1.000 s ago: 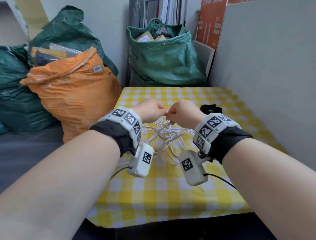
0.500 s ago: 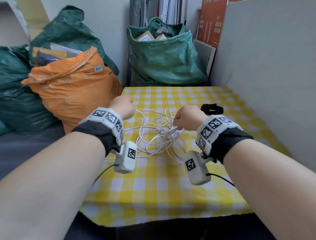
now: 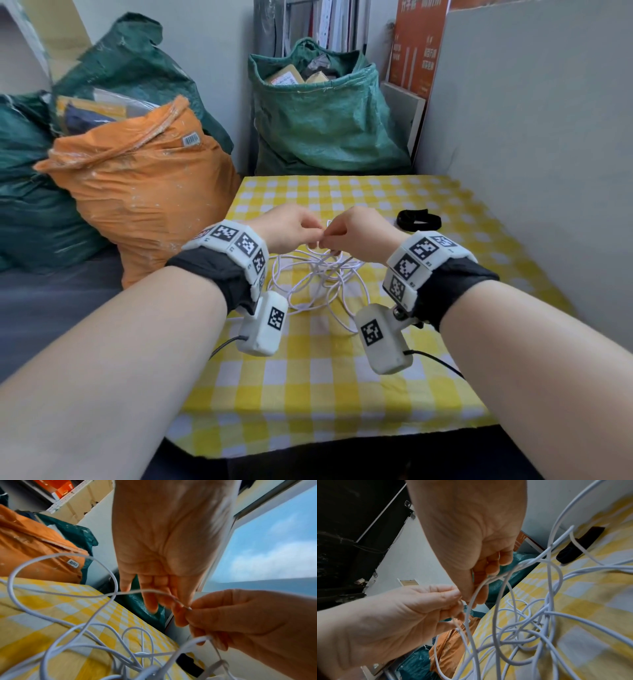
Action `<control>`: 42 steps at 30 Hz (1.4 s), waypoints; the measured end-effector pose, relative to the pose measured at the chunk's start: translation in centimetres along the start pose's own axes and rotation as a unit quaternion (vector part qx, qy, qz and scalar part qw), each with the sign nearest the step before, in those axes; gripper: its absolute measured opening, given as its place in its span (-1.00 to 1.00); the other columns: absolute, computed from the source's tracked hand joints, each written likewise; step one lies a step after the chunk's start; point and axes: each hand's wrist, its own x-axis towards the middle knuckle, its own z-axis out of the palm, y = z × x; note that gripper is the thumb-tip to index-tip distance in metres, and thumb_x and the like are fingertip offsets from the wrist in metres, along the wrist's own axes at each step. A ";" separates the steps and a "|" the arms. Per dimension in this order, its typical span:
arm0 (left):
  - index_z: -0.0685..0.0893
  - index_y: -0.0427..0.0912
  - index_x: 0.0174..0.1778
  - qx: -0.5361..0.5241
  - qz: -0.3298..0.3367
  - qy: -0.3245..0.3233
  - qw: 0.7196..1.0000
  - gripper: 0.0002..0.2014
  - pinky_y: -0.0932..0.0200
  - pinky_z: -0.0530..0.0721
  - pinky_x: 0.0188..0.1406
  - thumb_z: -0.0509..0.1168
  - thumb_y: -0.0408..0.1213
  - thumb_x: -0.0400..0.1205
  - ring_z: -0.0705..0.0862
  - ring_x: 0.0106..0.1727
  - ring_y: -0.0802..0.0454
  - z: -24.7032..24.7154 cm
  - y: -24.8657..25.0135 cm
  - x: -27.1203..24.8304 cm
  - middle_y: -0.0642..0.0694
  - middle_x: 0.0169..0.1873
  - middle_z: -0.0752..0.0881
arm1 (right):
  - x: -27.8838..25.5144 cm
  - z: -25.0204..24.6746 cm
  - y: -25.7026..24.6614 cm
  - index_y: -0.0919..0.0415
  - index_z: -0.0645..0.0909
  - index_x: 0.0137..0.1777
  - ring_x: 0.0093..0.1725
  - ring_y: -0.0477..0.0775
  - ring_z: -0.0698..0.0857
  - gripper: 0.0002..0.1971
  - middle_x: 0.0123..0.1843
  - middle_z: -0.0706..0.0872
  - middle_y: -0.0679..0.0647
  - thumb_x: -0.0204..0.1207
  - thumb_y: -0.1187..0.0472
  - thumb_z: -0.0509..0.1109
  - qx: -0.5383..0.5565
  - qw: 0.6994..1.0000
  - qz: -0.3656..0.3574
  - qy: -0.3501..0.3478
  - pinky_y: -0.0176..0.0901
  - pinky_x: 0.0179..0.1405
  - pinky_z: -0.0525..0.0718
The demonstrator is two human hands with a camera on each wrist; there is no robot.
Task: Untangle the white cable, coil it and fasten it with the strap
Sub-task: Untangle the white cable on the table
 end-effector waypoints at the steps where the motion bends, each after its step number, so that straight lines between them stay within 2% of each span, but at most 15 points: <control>1: 0.75 -0.17 0.02 -0.008 -0.006 0.028 1.000 -0.80 0.31 0.46 -0.28 0.23 -0.22 0.68 0.59 -0.13 0.06 0.0 0.1 0.0 -0.01 -0.22 0.67 | 0.1 -0.1 0.0 0.14 0.79 -0.08 -0.45 -0.23 0.55 -0.84 -0.20 0.80 0.01 0.54 0.15 0.37 -0.010 1.000 0.005 -0.003 -0.40 -0.53 0.42; 4: 0.77 -0.26 -0.01 0.001 -0.048 0.139 0.989 -0.76 0.20 0.46 -0.38 0.20 -0.25 0.69 0.58 -0.30 -0.05 -0.8 -0.5 0.0 -0.13 -0.32 0.67 | 0.0 -0.8 0.7 0.21 0.81 -0.03 -0.22 -0.03 0.69 -0.79 -0.10 0.84 0.09 0.54 0.23 0.33 -0.052 0.997 0.053 -0.027 -0.31 -0.38 0.54; 9: 0.74 -0.38 0.04 0.027 -0.190 0.273 0.943 -0.72 0.01 0.54 0.03 0.15 -0.33 0.70 0.63 0.15 -0.31 -2.5 -3.8 0.6 -0.33 0.09 0.72 | 0.5 -1.2 3.0 0.26 0.79 0.01 -0.01 0.06 0.77 -0.74 -0.02 0.84 0.14 0.48 0.27 0.29 -0.111 0.983 0.144 -0.029 -0.14 -0.05 0.71; 13: 0.63 -0.45 0.20 0.040 -0.290 0.279 0.915 -0.68 -0.05 0.55 0.11 0.08 -0.35 0.71 0.61 0.23 -0.33 -3.4 -5.5 -0.2 -0.38 0.19 0.67 | 0.4 -1.4 3.8 0.25 0.77 0.07 -0.23 -0.05 0.56 -0.76 -0.03 0.81 0.07 0.47 0.26 0.35 -0.185 0.960 0.192 -0.081 -0.23 -0.28 0.52; 15: 0.55 -0.50 0.27 0.042 -0.333 0.280 0.899 -0.66 -0.01 0.53 0.10 0.00 -0.39 0.72 0.58 0.27 -0.33 -3.4 -5.6 -0.6 -0.40 0.25 0.62 | 0.2 -1.5 4.0 0.22 0.71 -0.20 -0.40 -0.01 0.49 -0.88 -0.34 0.63 0.05 0.46 0.27 0.34 -0.198 0.954 0.214 -0.066 -0.28 -0.45 0.42; 17: 0.55 -0.55 0.22 0.028 -0.380 0.289 0.878 -0.67 -0.05 0.52 0.15 0.04 -0.36 0.73 0.57 0.26 -0.38 -3.6 -5.6 -0.7 -0.43 0.24 0.60 | 0.0 -1.7 3.9 0.18 0.46 -0.43 -0.51 0.03 0.34 -0.78 -0.47 0.43 0.04 0.44 0.32 0.29 -0.193 0.954 0.225 -0.050 -0.27 -0.59 0.27; 19: 0.59 -0.51 0.18 0.021 -0.360 0.298 0.884 -0.70 -0.08 0.54 0.16 0.10 -0.36 0.70 0.59 0.23 -0.38 -3.7 -5.4 -0.8 -0.42 0.21 0.63 | -0.3 -1.8 3.9 0.18 0.39 -0.44 -0.50 0.04 0.33 -0.75 -0.46 0.42 0.08 0.46 0.33 0.27 -0.183 0.956 0.225 -0.044 -0.26 -0.58 0.28; 23: 0.53 -0.13 0.42 0.047 -0.219 0.216 0.950 -0.59 -0.13 0.45 0.39 0.20 -0.25 0.63 0.52 0.37 -0.27 -2.6 -3.8 -0.2 -0.21 0.40 0.55 | -0.7 -2.1 3.7 0.34 0.78 -0.05 -0.34 0.07 0.56 -0.75 -0.07 0.82 0.25 0.58 0.23 0.29 -0.110 0.983 0.142 -0.039 -0.07 -0.21 0.68; 26: 0.49 -0.06 0.48 0.009 -0.073 0.103 0.992 -0.57 0.09 0.47 0.37 0.25 -0.22 0.65 0.53 0.39 -0.09 -0.8 -0.4 0.1 -0.09 0.44 0.53 | -0.8 -1.9 2.7 0.25 0.79 -0.05 -0.46 -0.11 0.57 -0.79 -0.15 0.84 0.11 0.56 0.19 0.34 -0.049 0.995 0.088 -0.014 -0.25 -0.38 0.60; 28: 0.60 -0.12 0.36 -0.026 -0.009 0.052 0.998 -0.67 0.17 0.44 0.33 0.25 -0.23 0.67 0.58 0.32 0.01 0.2 1.6 0.3 -0.07 0.29 0.66 | -0.7 -1.8 2.1 0.14 0.78 -0.11 -0.48 -0.18 0.60 -0.84 -0.32 0.77 -0.04 0.54 0.16 0.36 -0.018 0.997 0.077 0.003 -0.29 -0.48 0.53; 30: 0.71 -0.15 0.18 -0.069 0.009 0.026 0.997 -0.77 0.13 0.53 0.15 0.24 -0.24 0.67 0.65 0.02 0.02 0.8 2.6 0.4 -0.06 -0.06 0.76 | -1.0 -1.9 1.8 0.09 0.74 -0.18 -0.54 -0.17 0.61 -0.86 -0.41 0.70 -0.10 0.54 0.16 0.36 -0.003 0.997 0.080 0.011 -0.27 -0.48 0.57; 33: 0.79 -0.13 -0.03 -0.036 -0.006 0.081 0.996 -0.81 0.17 0.50 -0.06 0.28 -0.18 0.64 0.59 -0.08 0.06 0.6 2.4 0.5 -0.05 -0.17 0.73 | -1.5 -2.2 1.9 0.18 0.75 -0.20 -0.48 -0.01 0.63 -0.84 -0.60 0.63 -0.08 0.52 0.19 0.35 -0.016 0.996 0.091 -0.003 -0.23 -0.35 0.64; 36: 0.80 -0.18 -0.10 -0.024 -0.020 0.136 0.990 -0.80 0.22 0.40 -0.19 0.30 -0.19 0.64 0.55 -0.15 0.04 0.3 2.4 0.3 -0.02 -0.26 0.65 | -1.6 -2.5 1.6 0.14 0.70 -0.33 -0.51 0.02 0.59 -0.80 -0.55 0.60 0.00 0.48 0.19 0.33 -0.043 0.994 0.102 -0.003 -0.17 -0.30 0.67; 39: 0.79 -0.18 -0.11 0.002 -0.036 0.182 0.983 -0.79 0.21 0.39 -0.16 0.27 -0.19 0.65 0.59 -0.01 -0.04 0.5 2.5 0.5 -0.09 -0.15 0.68 | -1.4 -2.6 0.8 0.09 0.59 -0.45 -0.42 0.04 0.58 -0.72 -0.51 0.57 0.00 0.50 0.15 0.29 -0.080 0.991 0.105 -0.007 -0.17 -0.30 0.59; 42: 0.79 -0.20 -0.12 0.005 -0.043 0.213 0.976 -0.78 0.17 0.42 -0.14 0.27 -0.19 0.65 0.62 0.05 -0.12 0.3 2.4 0.7 -0.15 -0.15 0.69 | -1.1 -2.7 0.6 0.15 0.72 -0.29 -0.32 0.06 0.61 -0.69 -0.42 0.63 0.02 0.57 0.06 0.23 -0.080 0.989 0.118 -0.025 -0.19 -0.33 0.54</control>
